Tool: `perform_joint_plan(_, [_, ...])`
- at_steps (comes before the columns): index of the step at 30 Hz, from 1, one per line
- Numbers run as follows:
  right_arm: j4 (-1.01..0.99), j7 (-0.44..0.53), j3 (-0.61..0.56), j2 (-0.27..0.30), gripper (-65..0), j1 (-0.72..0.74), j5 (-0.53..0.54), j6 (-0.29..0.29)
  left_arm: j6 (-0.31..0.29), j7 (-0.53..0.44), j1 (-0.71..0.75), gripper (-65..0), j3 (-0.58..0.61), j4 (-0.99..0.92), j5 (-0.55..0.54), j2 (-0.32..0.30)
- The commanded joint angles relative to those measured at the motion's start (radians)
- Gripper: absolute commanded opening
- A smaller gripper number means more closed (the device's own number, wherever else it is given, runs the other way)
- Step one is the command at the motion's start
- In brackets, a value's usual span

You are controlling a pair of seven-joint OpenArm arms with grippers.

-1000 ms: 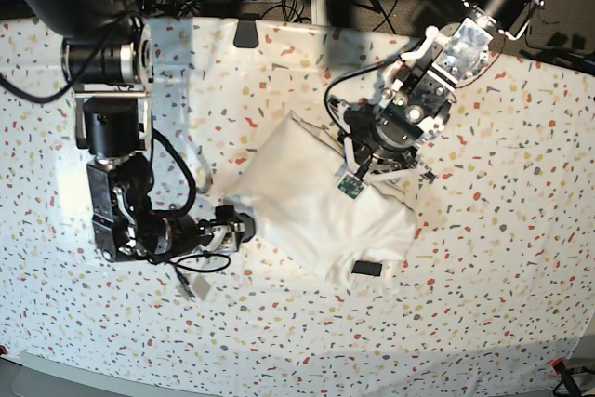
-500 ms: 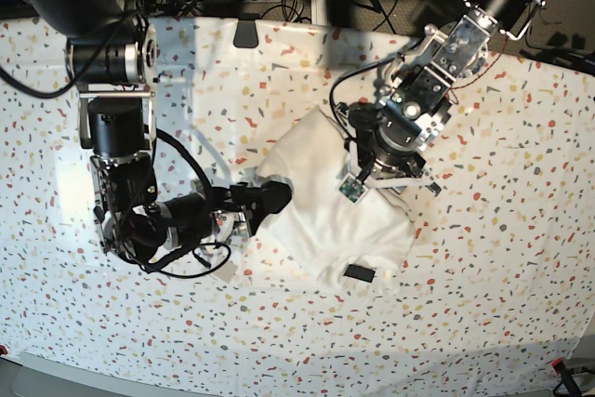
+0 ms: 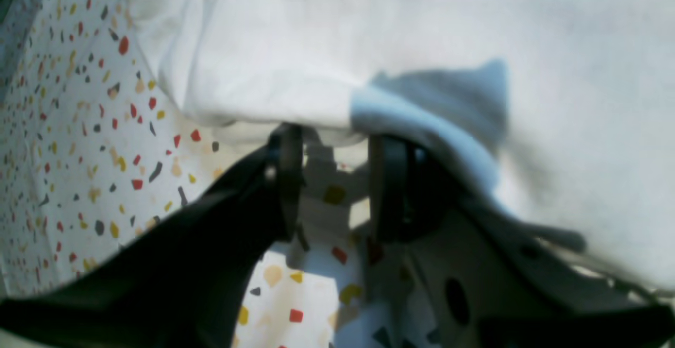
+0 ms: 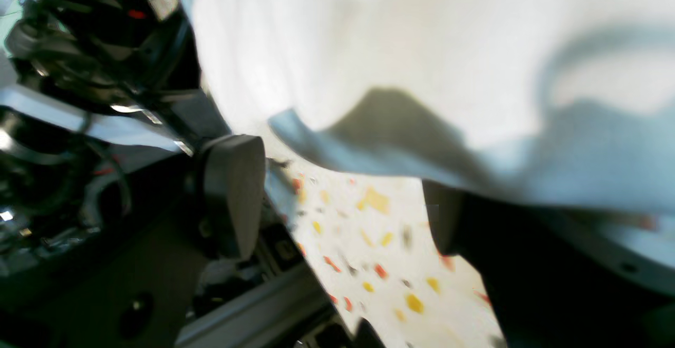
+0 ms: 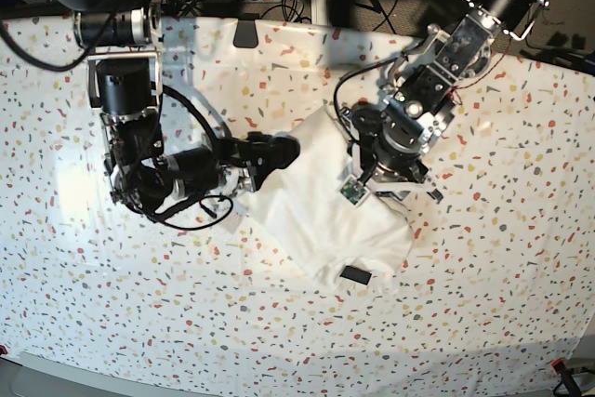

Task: Fold the T-shirt properly
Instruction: 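Pull the bundle edges with both grippers to square the folded shirt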

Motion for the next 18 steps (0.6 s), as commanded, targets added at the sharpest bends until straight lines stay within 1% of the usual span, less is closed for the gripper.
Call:
perform_joint_plan(1, [0.016,-0.002,0.001,0.003,-19.6,0.025,0.049,0.004,0.008,-0.026,-0.022,-45.0,-0.005,0.015,0.023,-0.005])
perform_joint_plan(4, [0.016,-0.002,0.001,0.004,-19.6,0.021,0.101,0.004,0.013,-0.029,-0.024,-45.0,-0.005,0.015,0.068,-0.016])
perform_joint_plan(6, [0.016,-0.002,0.001,0.003,-19.6,0.020,0.116,0.004,0.040,-0.028,-0.028,-45.0,-0.005,0.015,0.107,-0.027])
perform_joint_plan(7, [0.016,-0.002,0.001,0.003,-19.6,0.021,0.116,0.004,0.064,-0.025,-0.032,-45.0,-0.005,0.015,0.110,-0.033])
perform_joint_plan(10, [0.016,-0.002,0.001,0.000,-19.6,0.020,0.121,0.004,0.164,-0.020,-0.046,-45.0,-0.005,0.015,0.109,-0.062])
perform_joint_plan(11, [0.016,-0.002,0.001,0.001,-19.6,0.020,0.139,0.004,0.183,-0.013,-0.051,-45.0,-0.005,0.015,0.110,-0.069])
perform_joint_plan(13, [0.016,-0.002,0.001,0.000,-19.6,0.020,0.161,0.004,0.192,-0.002,-0.063,-45.0,-0.005,0.015,0.110,-0.082])
perform_joint_plan(18, [0.016,-0.002,0.001,-0.005,-19.6,0.019,0.161,0.004,0.196,0.008,-0.071,-45.0,-0.005,0.015,0.105,-0.090])
